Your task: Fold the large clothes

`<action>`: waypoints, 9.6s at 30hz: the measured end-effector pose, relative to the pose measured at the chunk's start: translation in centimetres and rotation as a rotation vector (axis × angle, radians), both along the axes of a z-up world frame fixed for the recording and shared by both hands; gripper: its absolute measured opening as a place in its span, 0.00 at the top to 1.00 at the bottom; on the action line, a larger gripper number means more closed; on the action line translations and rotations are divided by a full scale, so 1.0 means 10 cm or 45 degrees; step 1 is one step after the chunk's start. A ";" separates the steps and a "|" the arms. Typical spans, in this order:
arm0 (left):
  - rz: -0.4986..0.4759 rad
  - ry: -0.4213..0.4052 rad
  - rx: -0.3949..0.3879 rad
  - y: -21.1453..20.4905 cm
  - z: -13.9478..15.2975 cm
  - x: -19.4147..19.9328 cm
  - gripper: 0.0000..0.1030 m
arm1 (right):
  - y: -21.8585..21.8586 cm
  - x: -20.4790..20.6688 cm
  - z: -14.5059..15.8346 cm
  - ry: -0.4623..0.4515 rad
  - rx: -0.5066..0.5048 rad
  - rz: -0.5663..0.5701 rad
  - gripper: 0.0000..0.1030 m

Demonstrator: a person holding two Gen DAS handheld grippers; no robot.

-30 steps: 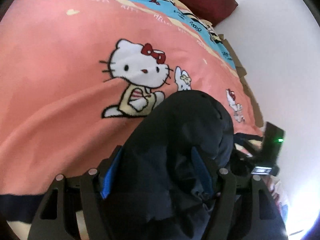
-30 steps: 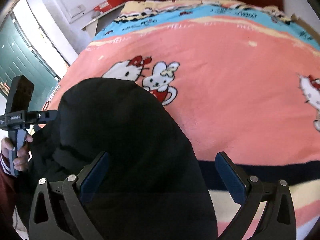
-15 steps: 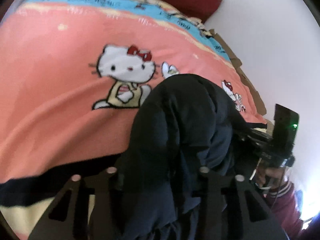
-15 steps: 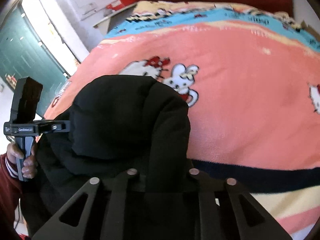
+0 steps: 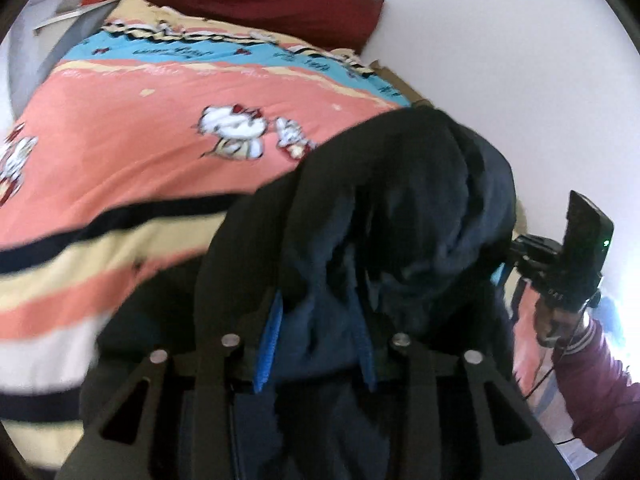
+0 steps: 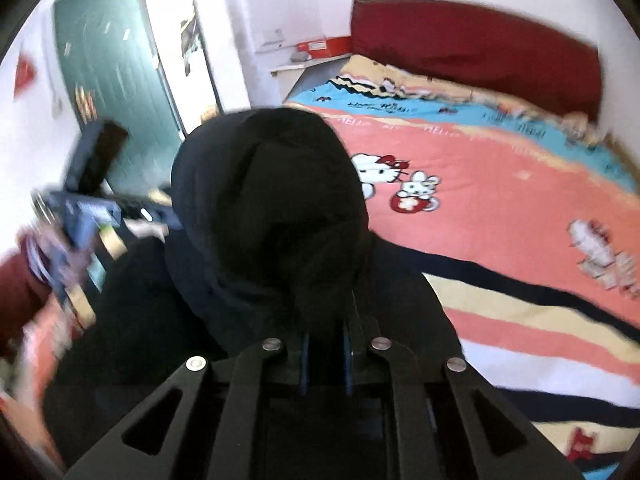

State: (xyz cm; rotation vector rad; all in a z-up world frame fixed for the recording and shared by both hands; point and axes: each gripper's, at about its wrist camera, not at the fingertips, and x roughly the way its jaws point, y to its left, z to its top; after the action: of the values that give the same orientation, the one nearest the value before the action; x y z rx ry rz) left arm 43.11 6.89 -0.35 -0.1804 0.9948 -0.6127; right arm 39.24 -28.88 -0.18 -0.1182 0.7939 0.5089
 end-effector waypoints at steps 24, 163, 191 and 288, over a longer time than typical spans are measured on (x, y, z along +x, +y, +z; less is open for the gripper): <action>0.207 0.130 -0.179 -0.11 -0.12 1.77 0.45 | -0.53 1.54 0.00 0.027 0.226 -0.229 0.01; 0.071 -0.330 0.503 -1.36 -0.98 -0.73 0.70 | 0.18 -0.01 -1.24 0.246 -0.266 -0.195 0.18; 0.000 -0.140 0.413 -1.16 -0.91 -0.74 0.70 | 0.40 -0.04 -1.14 0.315 -0.271 -0.076 0.16; 0.244 0.495 -0.624 1.47 -1.39 -3.98 0.36 | -0.73 -3.27 -1.16 0.742 0.439 -0.382 0.44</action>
State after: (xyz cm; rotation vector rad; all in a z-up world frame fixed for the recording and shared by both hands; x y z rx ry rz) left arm 3.30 21.62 -14.27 -0.8448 1.1681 -0.6493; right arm 6.57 -36.16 -11.81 0.4832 1.2525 0.3884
